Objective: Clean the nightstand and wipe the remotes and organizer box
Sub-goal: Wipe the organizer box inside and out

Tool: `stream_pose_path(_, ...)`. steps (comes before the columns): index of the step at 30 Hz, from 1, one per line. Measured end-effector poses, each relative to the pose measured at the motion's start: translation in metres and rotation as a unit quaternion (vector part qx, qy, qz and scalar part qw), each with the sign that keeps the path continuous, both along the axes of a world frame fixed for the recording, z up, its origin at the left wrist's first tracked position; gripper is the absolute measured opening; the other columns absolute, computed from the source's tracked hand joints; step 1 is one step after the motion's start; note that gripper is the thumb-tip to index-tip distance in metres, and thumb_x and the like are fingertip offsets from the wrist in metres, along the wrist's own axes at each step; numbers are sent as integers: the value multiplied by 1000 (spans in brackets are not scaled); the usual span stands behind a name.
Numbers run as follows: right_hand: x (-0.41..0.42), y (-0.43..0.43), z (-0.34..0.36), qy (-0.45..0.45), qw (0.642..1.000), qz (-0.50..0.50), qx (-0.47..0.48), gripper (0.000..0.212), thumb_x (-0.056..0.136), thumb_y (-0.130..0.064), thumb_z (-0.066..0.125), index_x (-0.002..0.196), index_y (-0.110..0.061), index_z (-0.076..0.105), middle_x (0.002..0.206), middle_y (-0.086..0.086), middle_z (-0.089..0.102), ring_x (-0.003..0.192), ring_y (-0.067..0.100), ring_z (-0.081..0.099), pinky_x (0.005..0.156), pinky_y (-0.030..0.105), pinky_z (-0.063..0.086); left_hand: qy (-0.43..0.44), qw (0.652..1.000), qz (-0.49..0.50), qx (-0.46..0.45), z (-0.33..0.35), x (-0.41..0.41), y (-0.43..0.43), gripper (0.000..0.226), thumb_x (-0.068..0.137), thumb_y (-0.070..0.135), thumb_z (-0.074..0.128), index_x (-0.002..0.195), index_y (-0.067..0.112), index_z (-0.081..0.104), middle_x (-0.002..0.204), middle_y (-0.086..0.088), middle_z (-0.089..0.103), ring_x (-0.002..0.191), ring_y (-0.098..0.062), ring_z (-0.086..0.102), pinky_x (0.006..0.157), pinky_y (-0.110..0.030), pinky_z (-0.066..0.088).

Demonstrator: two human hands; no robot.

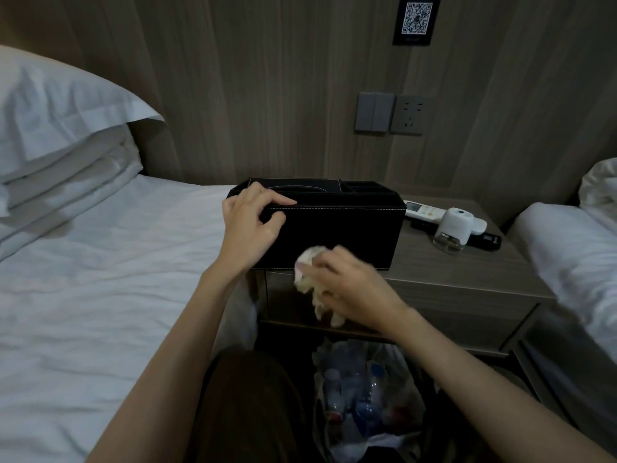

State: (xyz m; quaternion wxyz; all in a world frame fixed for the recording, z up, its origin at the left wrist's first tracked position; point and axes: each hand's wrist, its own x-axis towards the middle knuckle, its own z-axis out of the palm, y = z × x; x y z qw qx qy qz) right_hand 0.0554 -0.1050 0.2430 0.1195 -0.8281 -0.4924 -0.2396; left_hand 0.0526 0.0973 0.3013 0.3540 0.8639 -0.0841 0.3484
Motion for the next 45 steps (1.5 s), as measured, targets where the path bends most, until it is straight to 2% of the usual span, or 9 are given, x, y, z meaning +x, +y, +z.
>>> stream_pose_path(3,9,-12,39,-93,993,-30,66,50,81,-17,53,130,-11,59,108,11,58,92,22,47,63,26,45,0,1000,12,2,-1,1,-3,22,80,22,51,91,30,68,82,5,48,88,-2,48,93,-5,11)
stream_pose_path(6,21,-14,55,-92,991,-61,72,49,82,-18,50,130,-12,59,111,11,57,94,22,48,63,24,41,1,1000,17,0,-1,1,-5,22,80,24,50,91,29,68,83,4,48,88,-1,47,92,-7,13)
stream_pose_path(11,26,-8,18,-46,997,-61,31,49,79,-23,59,128,-18,61,110,6,59,94,19,51,57,29,50,1,1000,19,-7,-1,2,-5,21,79,24,51,88,34,66,79,10,45,88,4,47,92,-6,12)
stream_pose_path(20,23,-15,-14,-75,992,-6,-100,50,67,-19,78,115,-20,67,105,0,63,90,19,56,69,31,53,-3,1000,17,-9,-1,0,-6,19,78,24,52,88,33,66,79,9,45,85,1,47,93,-9,14)
stream_pose_path(26,22,-37,40,-179,981,-53,54,32,88,-5,55,118,-11,67,107,10,65,88,29,52,67,42,50,-4,999,34,-7,-3,4,-6,20,78,25,52,88,30,68,78,9,44,84,-3,47,92,-7,13)
stream_pose_path(33,26,-27,18,-144,977,-117,102,40,86,-6,53,124,-14,64,112,5,64,98,28,43,75,44,46,-12,999,35,-15,-2,2,-9,19,77,31,51,85,28,68,80,2,49,85,-6,49,92,-8,14)
stream_pose_path(37,14,-23,-23,-94,987,-129,26,50,82,-11,39,125,-15,63,109,2,64,98,26,42,73,43,48,-10,999,41,-28,-2,4,-10,16,77,29,52,83,28,68,78,6,48,85,-4,48,91,-9,14)
stream_pose_path(42,7,-23,-24,-28,990,-124,-62,63,65,5,71,124,-17,63,110,2,62,92,30,55,71,43,51,-1,999,24,-39,0,4,-9,17,77,31,50,80,30,67,74,14,45,84,0,47,90,-12,16)
stream_pose_path(45,2,-28,-16,1,989,-90,-116,57,70,4,67,121,-21,64,117,3,59,99,29,49,77,47,50,0,999,8,-47,1,4,-6,16,76,32,49,78,32,65,74,13,47,84,-2,48,91,-12,16)
